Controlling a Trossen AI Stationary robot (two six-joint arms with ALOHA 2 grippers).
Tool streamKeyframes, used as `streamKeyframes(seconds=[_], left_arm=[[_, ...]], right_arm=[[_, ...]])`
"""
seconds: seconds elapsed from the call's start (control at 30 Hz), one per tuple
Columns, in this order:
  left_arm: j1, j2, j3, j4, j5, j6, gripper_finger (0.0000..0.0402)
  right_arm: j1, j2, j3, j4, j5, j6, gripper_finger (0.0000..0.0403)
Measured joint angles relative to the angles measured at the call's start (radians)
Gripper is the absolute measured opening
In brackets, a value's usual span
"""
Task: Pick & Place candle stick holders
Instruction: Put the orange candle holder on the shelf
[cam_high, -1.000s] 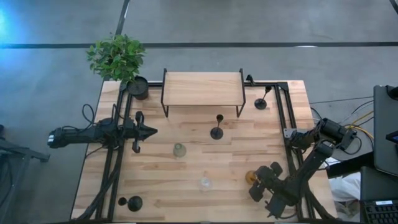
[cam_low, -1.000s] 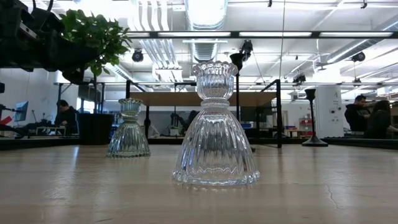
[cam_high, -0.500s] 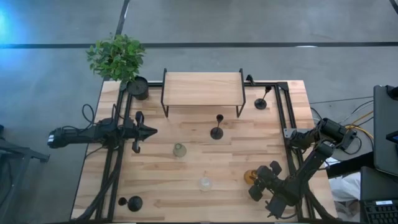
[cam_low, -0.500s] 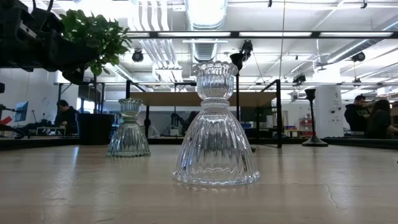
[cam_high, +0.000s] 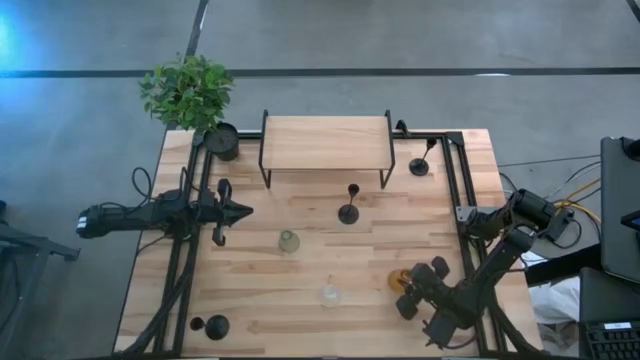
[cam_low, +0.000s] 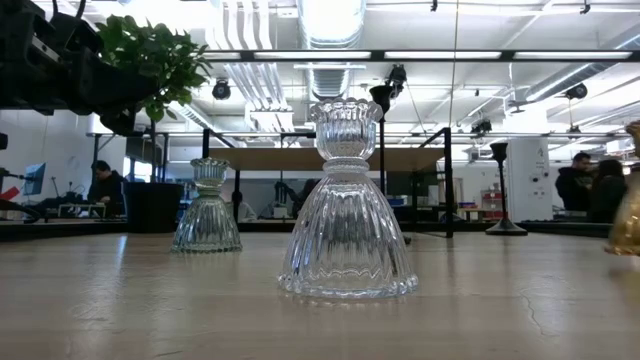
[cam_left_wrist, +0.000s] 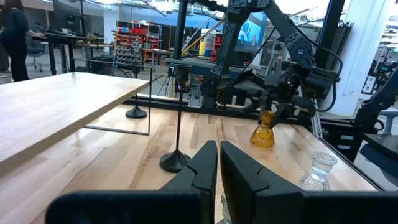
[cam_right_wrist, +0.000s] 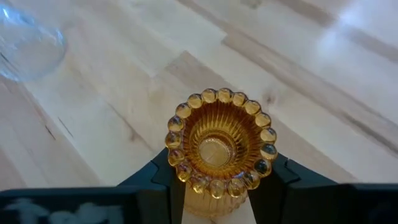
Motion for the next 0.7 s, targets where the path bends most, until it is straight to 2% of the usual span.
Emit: streamKeyframes(seconds=[0.13, 0.43, 0.7], left_arm=[[0.000, 0.000, 0.000, 0.000, 0.000, 0.000, 0.0026], [0.000, 0.000, 0.000, 0.000, 0.000, 0.000, 0.0026], [0.000, 0.000, 0.000, 0.000, 0.000, 0.000, 0.0026]], right_arm=[[-0.011, -0.005, 0.000, 0.000, 0.051, -0.001, 0.0120], [-0.039, -0.024, 0.000, -0.003, 0.081, -0.003, 0.0120], [-0.079, -0.120, 0.000, -0.038, 0.084, -0.047, 0.0120]])
